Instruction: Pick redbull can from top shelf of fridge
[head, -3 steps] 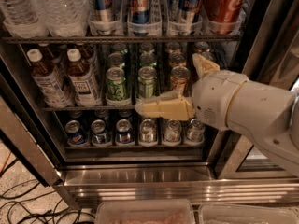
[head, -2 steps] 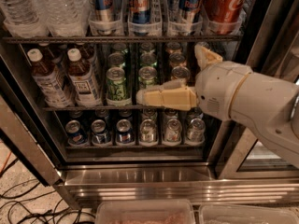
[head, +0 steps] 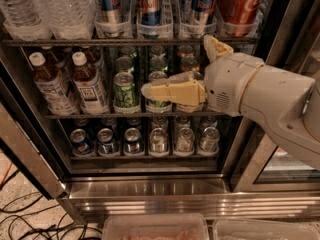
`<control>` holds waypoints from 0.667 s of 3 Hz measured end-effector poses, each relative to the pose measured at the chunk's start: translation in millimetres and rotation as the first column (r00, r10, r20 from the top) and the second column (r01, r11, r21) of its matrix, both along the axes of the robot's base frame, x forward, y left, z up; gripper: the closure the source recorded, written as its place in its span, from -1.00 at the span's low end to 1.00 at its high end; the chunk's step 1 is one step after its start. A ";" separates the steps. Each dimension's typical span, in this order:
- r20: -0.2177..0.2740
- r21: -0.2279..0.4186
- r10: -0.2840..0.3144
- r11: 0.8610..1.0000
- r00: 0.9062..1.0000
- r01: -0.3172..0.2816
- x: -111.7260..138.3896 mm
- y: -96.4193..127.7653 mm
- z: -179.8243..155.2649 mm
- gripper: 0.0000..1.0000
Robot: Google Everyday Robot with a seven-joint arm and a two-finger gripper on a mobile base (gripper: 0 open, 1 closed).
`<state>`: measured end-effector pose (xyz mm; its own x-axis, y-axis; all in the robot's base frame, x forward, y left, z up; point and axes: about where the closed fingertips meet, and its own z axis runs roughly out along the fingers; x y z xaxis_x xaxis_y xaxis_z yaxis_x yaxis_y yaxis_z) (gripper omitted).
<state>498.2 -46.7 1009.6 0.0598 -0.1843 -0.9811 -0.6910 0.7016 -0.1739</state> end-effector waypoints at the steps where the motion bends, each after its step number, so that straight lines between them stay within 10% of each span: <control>1: 0.015 -0.005 -0.031 1.000 0.999 0.031 4.4 -2.3 4.2 -1.00; 2: 0.023 0.006 -0.076 0.997 0.997 0.076 9.6 -11.3 9.8 -1.00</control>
Offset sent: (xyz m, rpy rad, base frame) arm 0.0178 -0.0292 0.0110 0.0273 -0.0241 -0.1396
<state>507.8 -57.9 1019.4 0.0681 -0.1841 -0.9805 -0.6313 0.7531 -0.1853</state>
